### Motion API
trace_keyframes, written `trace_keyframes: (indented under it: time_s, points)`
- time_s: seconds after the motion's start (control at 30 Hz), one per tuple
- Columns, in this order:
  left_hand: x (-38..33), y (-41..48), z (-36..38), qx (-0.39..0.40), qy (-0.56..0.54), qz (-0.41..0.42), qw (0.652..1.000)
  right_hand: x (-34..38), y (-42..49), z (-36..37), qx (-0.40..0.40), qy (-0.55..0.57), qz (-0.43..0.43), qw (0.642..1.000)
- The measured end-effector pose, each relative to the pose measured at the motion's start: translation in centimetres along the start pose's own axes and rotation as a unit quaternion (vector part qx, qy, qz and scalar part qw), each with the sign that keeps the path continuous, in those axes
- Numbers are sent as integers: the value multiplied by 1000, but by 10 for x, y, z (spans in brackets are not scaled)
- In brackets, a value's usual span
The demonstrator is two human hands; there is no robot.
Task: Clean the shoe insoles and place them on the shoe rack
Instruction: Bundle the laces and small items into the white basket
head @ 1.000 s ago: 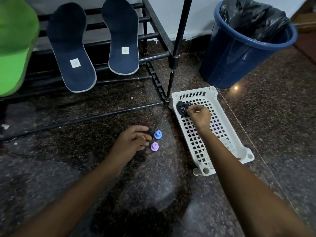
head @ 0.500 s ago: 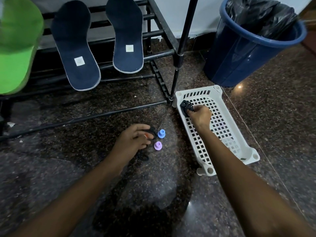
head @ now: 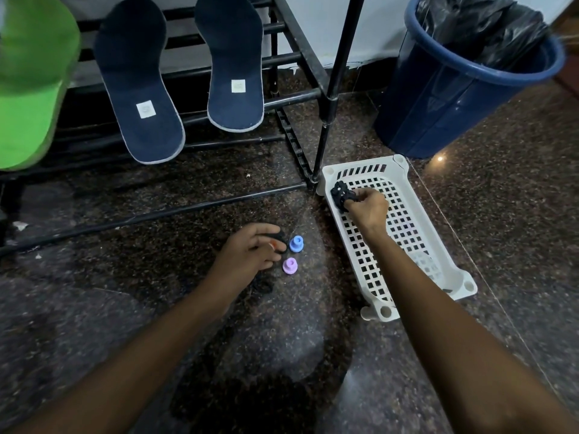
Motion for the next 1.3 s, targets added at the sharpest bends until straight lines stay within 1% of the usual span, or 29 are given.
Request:
trace_keyframes:
  time_s: [0.17, 0.3, 0.4, 0.47, 0.53, 0.63, 0.83, 1.0, 1.07, 1.23, 1.3]
  points:
    - [1, -2, 1, 2, -3, 0, 1000, 1, 4, -9, -55, 24, 4, 998]
    - [2, -2, -2, -3, -9, -3, 1000, 0, 3, -9, -101, -52, -27, 993]
    - [2, -2, -3, -4, -9, -3, 1000, 2, -2, -6, -116, -90, -48, 988]
    - [1, -2, -4, -7, -9, -4, 1000, 6, -4, -3, -105, -124, -76, 984]
    - [1, -2, -5, -10, -10, -4, 1000, 9, -4, 1, -80, -187, -104, 974]
    - [2, -1, -5, -10, -11, -4, 1000, 9, -4, 4, -48, -254, -114, 959]
    - [4, -2, -4, -5, -13, 0, 1000, 12, -14, 6, 3, -266, -144, 953]
    - [4, -1, -2, 3, -14, 2, 1000, 10, -22, 4, 2, -265, -193, 945]
    - [4, -1, -2, 3, -17, 0, 1000, 9, -21, 4, 3, -281, -193, 940]
    - [5, -2, -3, 3, -17, -2, 1000, 12, -12, 4, -20, -284, -150, 947]
    - [5, -1, -3, 2, -19, -2, 1000, 13, -6, 4, -20, -254, -118, 960]
Point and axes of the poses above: each hand's wrist, its own y-axis towards the middle knuckle, its own z-axis out of the palm, x = y × z, the point moved 3 cm from there along y, towards the middle knuckle, and after that the axes turned 2 degrees about -x, right-handed, at the moved point
